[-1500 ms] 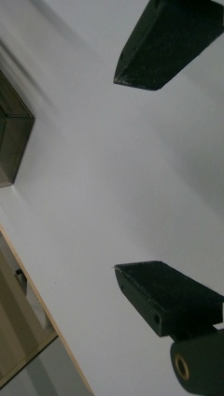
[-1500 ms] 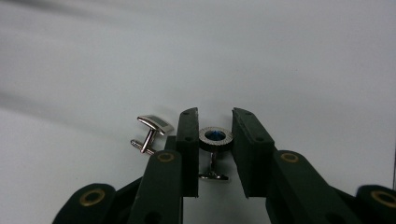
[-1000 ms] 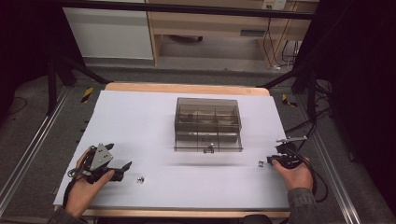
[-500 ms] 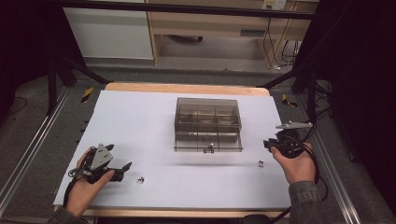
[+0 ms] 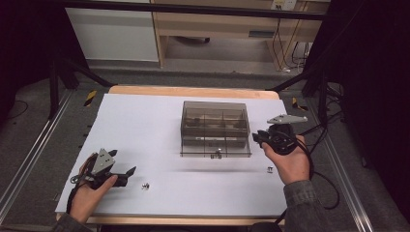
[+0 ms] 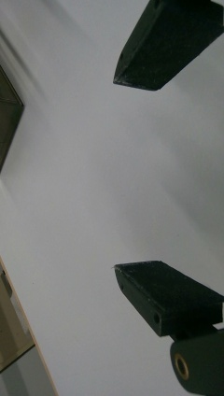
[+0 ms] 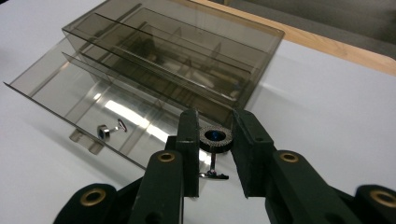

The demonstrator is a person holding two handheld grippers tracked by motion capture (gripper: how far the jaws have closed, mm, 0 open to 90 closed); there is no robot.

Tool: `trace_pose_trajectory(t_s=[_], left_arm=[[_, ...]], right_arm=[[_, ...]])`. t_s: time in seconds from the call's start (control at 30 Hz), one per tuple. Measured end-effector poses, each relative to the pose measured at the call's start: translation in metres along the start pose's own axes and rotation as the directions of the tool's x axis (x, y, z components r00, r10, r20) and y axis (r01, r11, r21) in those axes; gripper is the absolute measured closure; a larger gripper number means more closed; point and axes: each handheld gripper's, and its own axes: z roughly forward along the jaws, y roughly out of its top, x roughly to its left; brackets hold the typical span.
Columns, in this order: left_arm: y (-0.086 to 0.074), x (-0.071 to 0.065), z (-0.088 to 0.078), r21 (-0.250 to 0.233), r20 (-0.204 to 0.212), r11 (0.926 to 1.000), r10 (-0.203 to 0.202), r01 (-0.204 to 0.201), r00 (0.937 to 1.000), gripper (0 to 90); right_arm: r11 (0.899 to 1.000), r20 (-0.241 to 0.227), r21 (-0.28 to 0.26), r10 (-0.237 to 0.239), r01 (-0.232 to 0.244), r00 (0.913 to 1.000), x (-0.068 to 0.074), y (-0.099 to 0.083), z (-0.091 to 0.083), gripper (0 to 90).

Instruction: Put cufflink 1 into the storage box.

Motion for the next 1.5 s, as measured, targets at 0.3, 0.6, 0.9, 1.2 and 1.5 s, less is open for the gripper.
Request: trace_pose_trajectory(t_s=[0.3, 0.6, 0.9, 1.2, 1.5], left_arm=[[0.000, 0.001, 0.000, 0.002, -0.001, 1.0000, -0.005, 0.005, 1.0000, 8.0], [-0.001, 0.003, 0.000, 0.001, -0.006, 0.9998, -0.018, 0.018, 0.9998, 8.0], [-0.001, 0.003, 0.000, 0.002, -0.006, 0.9998, -0.019, 0.019, 0.9998, 8.0], [-0.001, 0.003, 0.000, 0.003, -0.006, 0.9998, -0.019, 0.019, 0.9998, 8.0], [-0.001, 0.003, 0.000, 0.003, -0.005, 0.9998, -0.019, 0.019, 0.9998, 8.0]], right_arm=[[0.999, -0.056, -0.018, -0.030, 0.029, 0.9980, 0.019, 0.014, 0.013, 73.3], [0.997, -0.099, -0.021, -0.072, 0.071, 0.9924, 0.041, 0.019, 0.028, 73.3], [0.994, -0.128, -0.022, -0.105, 0.103, 0.9861, 0.053, 0.022, 0.036, 73.3], [0.994, -0.153, -0.021, -0.109, 0.107, 0.9822, 0.061, 0.022, 0.044, 73.3], [0.993, -0.175, -0.013, -0.117, 0.117, 0.9776, 0.071, 0.023, 0.055, 73.2]])
